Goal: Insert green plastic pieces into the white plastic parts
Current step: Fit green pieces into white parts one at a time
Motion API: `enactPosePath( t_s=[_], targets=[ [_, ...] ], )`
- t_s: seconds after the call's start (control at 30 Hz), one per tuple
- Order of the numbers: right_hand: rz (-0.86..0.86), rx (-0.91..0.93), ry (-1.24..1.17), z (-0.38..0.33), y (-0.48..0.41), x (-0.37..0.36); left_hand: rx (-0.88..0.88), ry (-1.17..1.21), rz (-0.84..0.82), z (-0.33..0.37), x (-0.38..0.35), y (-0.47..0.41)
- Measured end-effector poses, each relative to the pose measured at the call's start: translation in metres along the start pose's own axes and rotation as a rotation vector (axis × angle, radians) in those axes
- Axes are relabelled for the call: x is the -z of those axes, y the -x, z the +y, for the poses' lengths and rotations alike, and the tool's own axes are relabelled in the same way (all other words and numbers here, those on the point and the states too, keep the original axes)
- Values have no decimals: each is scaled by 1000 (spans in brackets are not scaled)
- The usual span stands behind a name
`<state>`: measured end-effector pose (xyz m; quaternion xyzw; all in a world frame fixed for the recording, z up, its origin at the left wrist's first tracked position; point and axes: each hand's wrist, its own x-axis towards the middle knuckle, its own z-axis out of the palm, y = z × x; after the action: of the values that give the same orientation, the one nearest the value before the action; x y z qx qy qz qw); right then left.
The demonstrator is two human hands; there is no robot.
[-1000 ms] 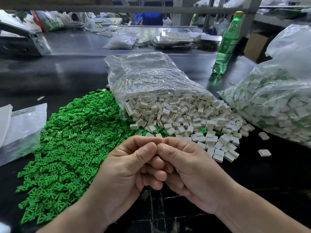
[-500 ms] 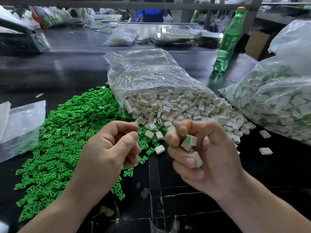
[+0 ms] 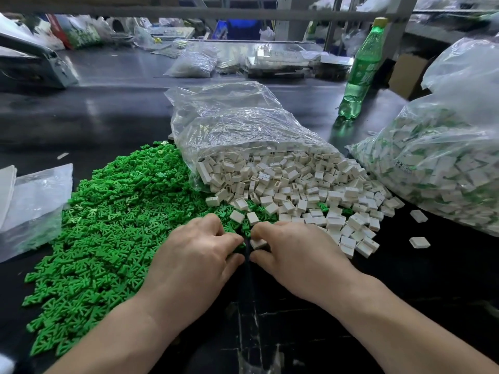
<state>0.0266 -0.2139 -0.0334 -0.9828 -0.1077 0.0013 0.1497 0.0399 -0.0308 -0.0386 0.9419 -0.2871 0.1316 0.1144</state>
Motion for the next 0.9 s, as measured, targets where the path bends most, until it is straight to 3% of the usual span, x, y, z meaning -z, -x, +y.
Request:
enactPosePath(
  t_s=[0.23, 0.43, 0.5, 0.57, 0.67, 0.77, 0.9],
  targets=[
    [-80, -30, -11, 2, 1, 8, 105, 126, -7, 2, -1, -2],
    [46, -77, -97, 6, 4, 5, 47, -10, 28, 7, 1, -1],
    [29, -156, -372, 9, 6, 6, 113, 132, 72, 3, 4, -1],
    [-60, -230, -852, 10, 9, 7, 243, 407, 135, -1, 9, 0],
    [-176, -208, -1302, 10, 10, 8, 350, 796, 122, -2, 13, 5],
    [-219, -147, -1399, 7, 10, 9, 372, 1063, 72, 5, 18, 5],
    [-193, -96, -1391, 7, 12, 10, 394, 1248, 114, 8, 17, 3]
  ],
)
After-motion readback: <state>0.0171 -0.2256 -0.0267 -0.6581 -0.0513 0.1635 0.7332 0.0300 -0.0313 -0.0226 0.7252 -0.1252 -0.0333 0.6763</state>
